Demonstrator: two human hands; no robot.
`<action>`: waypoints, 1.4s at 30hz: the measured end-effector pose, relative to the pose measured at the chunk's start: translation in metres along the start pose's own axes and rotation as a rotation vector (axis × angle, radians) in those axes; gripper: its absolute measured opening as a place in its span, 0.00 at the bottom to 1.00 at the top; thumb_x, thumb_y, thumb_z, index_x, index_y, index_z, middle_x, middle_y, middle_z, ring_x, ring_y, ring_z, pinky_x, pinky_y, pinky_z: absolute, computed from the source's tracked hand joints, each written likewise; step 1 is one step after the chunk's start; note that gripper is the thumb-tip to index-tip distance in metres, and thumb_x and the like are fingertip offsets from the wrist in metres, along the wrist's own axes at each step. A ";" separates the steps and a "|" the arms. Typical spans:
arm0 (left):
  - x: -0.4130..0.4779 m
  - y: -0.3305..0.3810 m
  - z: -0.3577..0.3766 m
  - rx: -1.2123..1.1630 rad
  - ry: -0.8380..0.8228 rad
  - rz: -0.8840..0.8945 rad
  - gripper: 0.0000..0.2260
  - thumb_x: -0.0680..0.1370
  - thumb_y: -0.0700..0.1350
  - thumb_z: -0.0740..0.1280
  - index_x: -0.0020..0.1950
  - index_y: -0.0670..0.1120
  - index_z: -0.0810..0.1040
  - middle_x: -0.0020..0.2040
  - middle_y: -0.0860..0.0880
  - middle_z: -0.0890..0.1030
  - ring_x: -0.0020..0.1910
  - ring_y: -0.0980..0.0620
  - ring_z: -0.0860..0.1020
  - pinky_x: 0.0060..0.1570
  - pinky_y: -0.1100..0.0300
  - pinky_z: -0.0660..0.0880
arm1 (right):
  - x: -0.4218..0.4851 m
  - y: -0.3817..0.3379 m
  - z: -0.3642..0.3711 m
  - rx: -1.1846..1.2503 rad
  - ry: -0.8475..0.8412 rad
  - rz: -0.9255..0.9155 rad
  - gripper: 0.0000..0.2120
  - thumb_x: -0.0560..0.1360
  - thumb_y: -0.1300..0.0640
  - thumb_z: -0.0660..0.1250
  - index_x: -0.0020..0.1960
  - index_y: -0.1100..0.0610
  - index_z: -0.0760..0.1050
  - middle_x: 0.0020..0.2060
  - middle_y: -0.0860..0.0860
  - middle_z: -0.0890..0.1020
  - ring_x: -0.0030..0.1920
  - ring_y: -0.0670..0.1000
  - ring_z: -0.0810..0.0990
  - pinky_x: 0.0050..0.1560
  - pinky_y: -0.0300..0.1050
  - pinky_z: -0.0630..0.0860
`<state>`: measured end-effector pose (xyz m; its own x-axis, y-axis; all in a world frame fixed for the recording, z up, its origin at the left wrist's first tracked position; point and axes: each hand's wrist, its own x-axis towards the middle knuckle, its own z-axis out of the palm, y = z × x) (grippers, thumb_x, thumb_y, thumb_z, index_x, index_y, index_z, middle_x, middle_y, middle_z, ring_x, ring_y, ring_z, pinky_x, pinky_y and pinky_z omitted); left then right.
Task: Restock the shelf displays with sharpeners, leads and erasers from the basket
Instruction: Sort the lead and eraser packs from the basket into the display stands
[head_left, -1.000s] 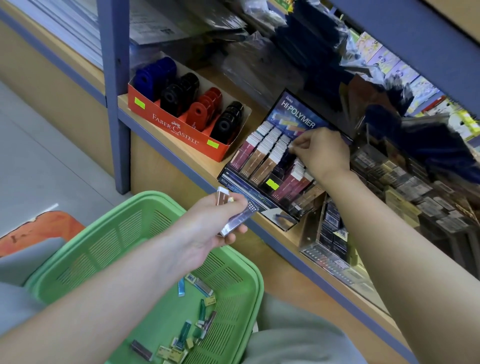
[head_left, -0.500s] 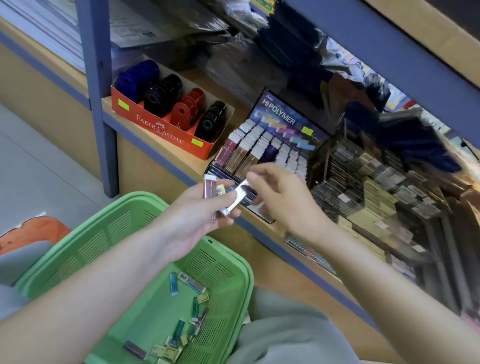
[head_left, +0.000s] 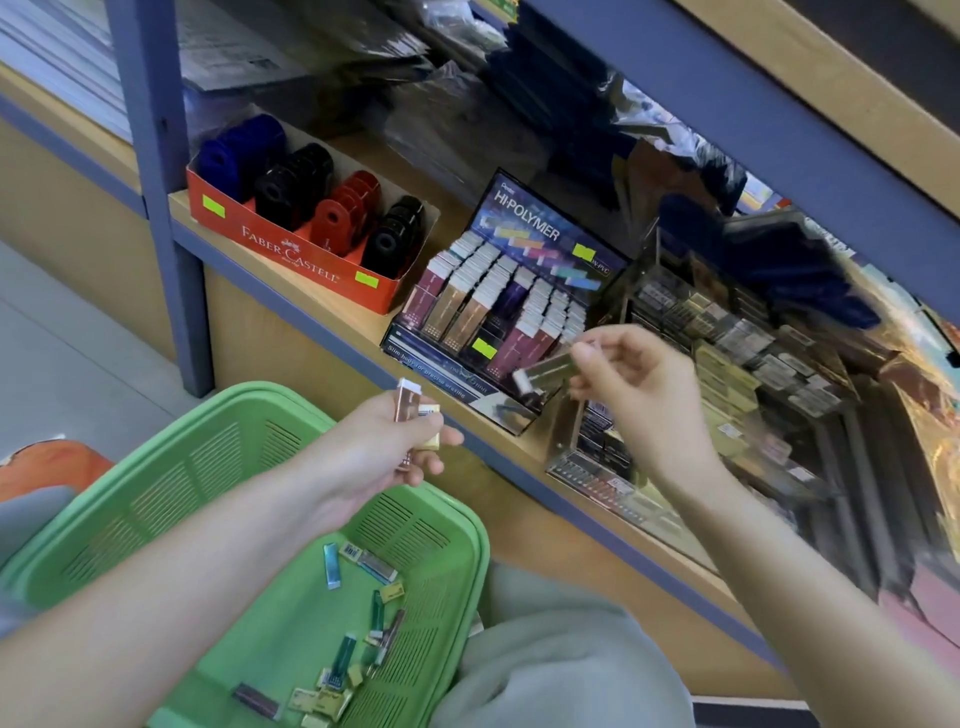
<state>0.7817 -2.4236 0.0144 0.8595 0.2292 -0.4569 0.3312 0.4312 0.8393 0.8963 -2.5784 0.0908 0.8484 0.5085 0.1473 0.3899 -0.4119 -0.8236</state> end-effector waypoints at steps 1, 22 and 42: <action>0.000 0.000 0.000 0.017 -0.001 0.008 0.07 0.80 0.40 0.61 0.57 0.42 0.73 0.40 0.50 0.82 0.29 0.58 0.74 0.30 0.66 0.72 | 0.006 0.003 -0.006 -0.038 0.061 -0.010 0.03 0.77 0.60 0.66 0.46 0.54 0.78 0.39 0.50 0.82 0.38 0.45 0.82 0.44 0.39 0.80; 0.005 0.001 0.003 -0.016 -0.002 0.037 0.10 0.80 0.37 0.60 0.58 0.46 0.76 0.46 0.46 0.78 0.32 0.56 0.71 0.31 0.67 0.71 | 0.038 0.039 0.005 -0.718 0.017 -0.236 0.08 0.73 0.59 0.72 0.50 0.59 0.76 0.46 0.49 0.75 0.41 0.49 0.76 0.46 0.52 0.78; 0.004 -0.002 0.008 0.278 0.039 0.188 0.11 0.76 0.51 0.66 0.52 0.46 0.75 0.34 0.53 0.70 0.29 0.58 0.67 0.33 0.66 0.67 | -0.040 0.024 0.052 -0.189 -0.260 -0.155 0.13 0.71 0.58 0.74 0.51 0.48 0.74 0.48 0.44 0.76 0.42 0.42 0.77 0.43 0.30 0.74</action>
<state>0.7874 -2.4303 0.0132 0.9019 0.3172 -0.2932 0.2667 0.1251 0.9556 0.8533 -2.5695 0.0367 0.6640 0.7412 0.0987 0.5870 -0.4349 -0.6828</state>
